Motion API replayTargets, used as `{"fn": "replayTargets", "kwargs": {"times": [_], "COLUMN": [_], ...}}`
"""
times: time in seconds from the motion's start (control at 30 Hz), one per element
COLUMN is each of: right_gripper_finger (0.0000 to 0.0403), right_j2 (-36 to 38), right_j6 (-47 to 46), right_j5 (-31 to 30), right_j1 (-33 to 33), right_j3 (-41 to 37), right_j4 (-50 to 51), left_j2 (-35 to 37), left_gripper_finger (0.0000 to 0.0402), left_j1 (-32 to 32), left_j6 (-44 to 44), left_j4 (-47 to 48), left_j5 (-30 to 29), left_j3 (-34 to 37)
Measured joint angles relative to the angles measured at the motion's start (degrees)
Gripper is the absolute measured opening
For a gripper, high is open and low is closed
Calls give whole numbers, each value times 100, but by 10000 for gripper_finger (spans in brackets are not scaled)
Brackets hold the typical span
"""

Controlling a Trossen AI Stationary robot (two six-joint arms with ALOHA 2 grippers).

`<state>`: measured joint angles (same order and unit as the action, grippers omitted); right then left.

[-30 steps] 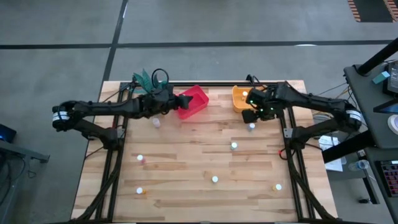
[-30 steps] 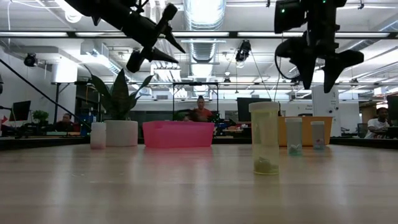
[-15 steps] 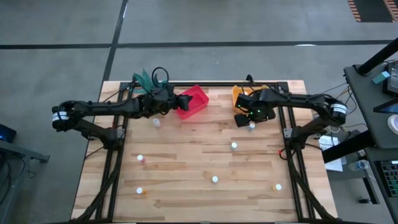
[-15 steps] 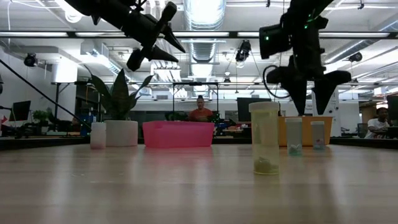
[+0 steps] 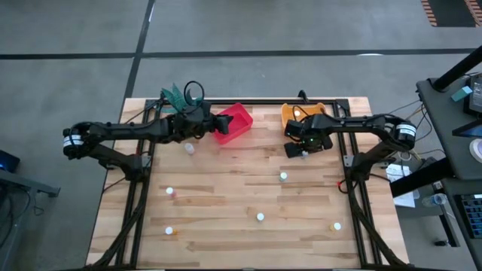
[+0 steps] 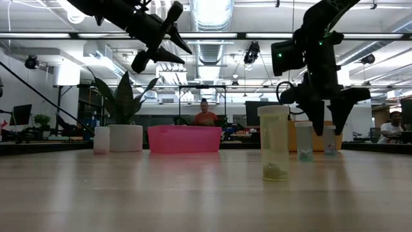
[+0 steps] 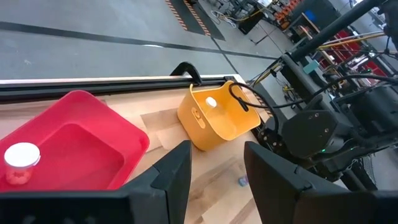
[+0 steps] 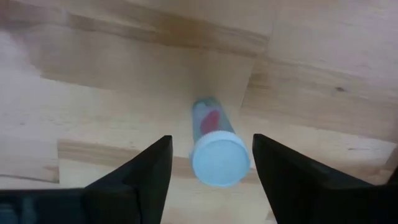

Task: Pick and place medicine bottles into bin by pill shape (circle, oval)
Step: Put the blue capsule bottle into the yellow bin

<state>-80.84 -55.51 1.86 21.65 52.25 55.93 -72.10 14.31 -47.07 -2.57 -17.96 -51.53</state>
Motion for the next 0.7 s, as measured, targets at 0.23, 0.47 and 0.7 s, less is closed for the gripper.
{"fn": "replayTargets", "kwargs": {"times": [0.23, 0.47, 0.7], "right_gripper_finger": [155, 100, 115], "right_j2": [4, 4, 414], "right_j6": [-96, -105, -34], "right_j5": [-32, -34, -7], "right_j1": [0, -2, 0], "right_j3": [0, 0, 354], "right_j4": [-14, -46, 434], "left_j2": [0, 0, 0], "left_gripper_finger": [132, 132, 132], "left_j1": [0, 0, -2], "left_j6": [0, 0, 239], "left_j4": [0, 0, -1], "left_j5": [0, 0, 7], "left_j3": [2, 2, 2]}}
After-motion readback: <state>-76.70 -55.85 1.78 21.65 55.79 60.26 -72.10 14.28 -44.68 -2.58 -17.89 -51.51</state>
